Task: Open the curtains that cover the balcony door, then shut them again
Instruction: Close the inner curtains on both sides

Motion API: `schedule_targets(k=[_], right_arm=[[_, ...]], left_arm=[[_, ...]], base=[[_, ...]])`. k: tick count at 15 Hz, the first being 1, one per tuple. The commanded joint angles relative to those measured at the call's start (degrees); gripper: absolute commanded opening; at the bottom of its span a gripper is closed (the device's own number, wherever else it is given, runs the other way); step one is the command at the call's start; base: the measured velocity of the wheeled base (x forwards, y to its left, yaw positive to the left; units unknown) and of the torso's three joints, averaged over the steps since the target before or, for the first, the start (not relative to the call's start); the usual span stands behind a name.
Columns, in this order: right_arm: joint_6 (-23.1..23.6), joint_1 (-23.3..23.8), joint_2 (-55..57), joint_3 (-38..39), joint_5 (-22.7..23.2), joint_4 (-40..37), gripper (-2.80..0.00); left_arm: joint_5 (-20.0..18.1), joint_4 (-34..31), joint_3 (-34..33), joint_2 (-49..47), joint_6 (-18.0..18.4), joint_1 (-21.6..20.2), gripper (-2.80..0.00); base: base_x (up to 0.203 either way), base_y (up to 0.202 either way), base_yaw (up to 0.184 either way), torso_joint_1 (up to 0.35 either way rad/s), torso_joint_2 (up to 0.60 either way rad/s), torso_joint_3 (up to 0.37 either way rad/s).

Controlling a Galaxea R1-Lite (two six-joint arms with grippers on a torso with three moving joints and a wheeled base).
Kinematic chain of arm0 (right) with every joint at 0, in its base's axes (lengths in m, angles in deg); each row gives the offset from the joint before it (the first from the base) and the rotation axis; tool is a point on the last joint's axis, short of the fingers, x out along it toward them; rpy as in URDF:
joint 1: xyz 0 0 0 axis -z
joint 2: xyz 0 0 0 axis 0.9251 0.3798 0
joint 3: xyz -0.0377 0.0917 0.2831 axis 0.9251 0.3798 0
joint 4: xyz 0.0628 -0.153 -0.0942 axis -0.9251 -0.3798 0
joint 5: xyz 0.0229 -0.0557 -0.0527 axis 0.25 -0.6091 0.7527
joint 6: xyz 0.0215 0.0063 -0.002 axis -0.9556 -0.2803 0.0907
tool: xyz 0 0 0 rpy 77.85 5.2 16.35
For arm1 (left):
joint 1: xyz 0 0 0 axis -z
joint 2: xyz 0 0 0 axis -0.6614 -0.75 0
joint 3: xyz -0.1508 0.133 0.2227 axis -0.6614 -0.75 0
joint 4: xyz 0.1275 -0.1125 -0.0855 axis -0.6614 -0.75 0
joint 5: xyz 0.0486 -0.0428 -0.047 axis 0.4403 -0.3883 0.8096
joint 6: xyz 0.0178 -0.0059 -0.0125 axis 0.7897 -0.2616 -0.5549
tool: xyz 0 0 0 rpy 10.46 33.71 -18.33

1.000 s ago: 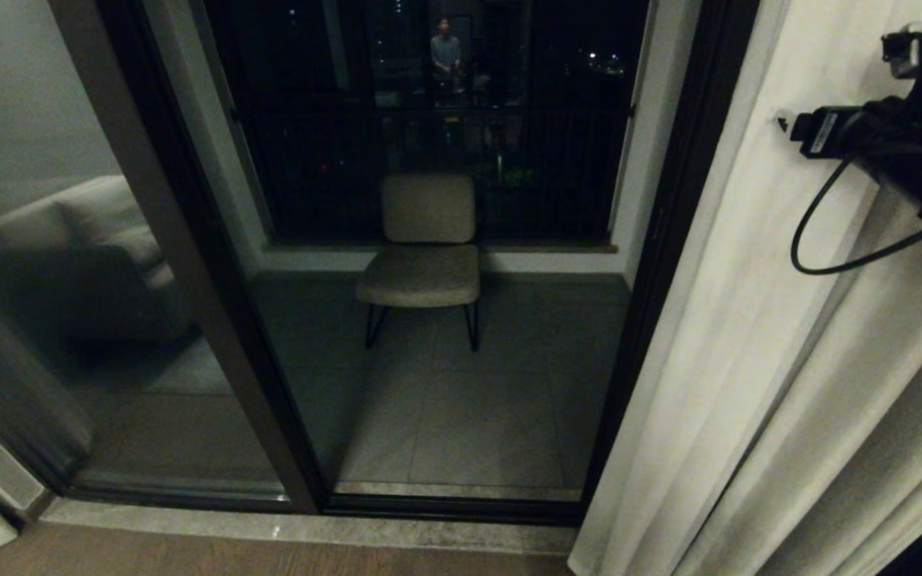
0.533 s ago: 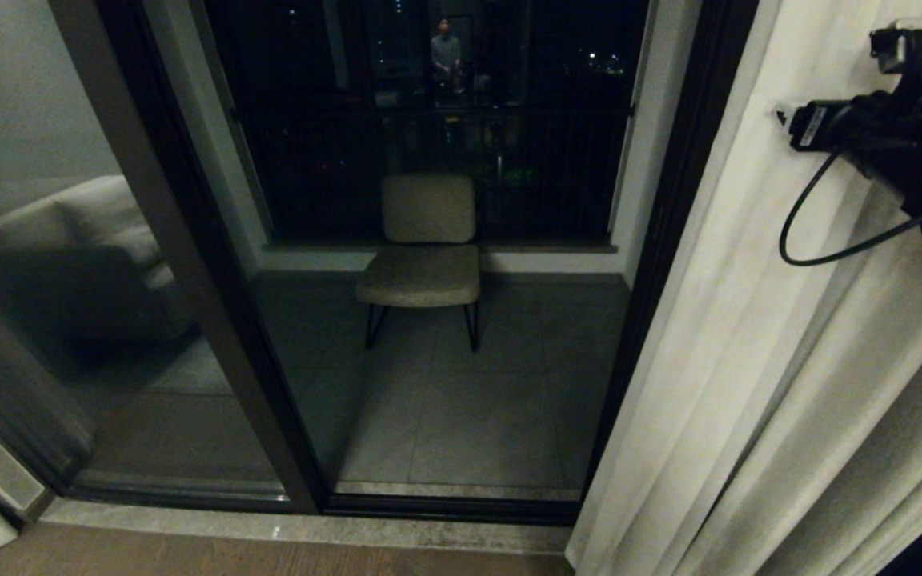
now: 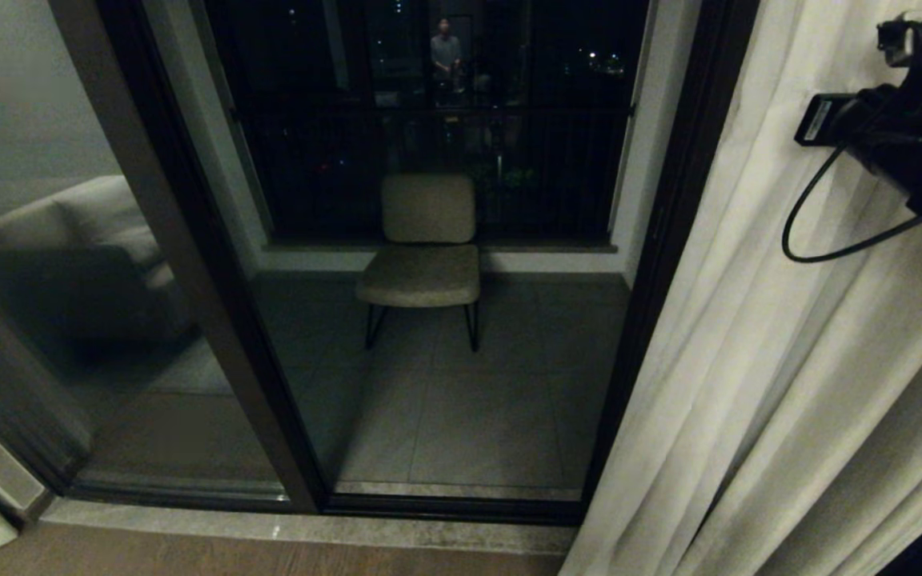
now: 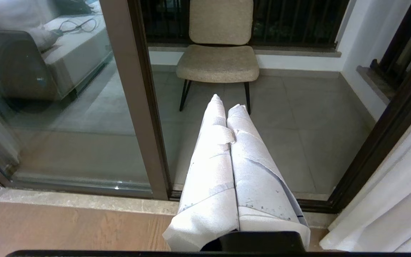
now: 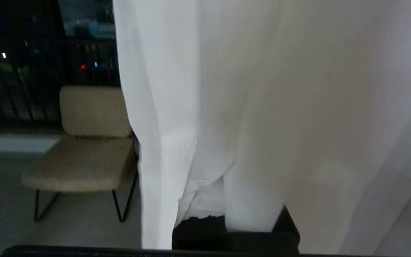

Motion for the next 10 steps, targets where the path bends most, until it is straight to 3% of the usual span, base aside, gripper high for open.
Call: schedule_targets(k=[1,10], right_arm=[[-0.15,0.02,-1.61,1.09,-0.04,1.89,-2.80],[-0.08,0.16,-8.85,9.66,-0.47,2.65,-2.80]], left_arm=[[0.00,0.04,0.06,0.02,-0.02,-0.02,-2.80],[0.04,0.01,0.02,0.02,-0.02,-0.01,-2.80]], base=[[0.000,0.000,0.000,0.000,0.00,0.000],[0.000,0.000,0.000,0.000,0.00,0.000]])
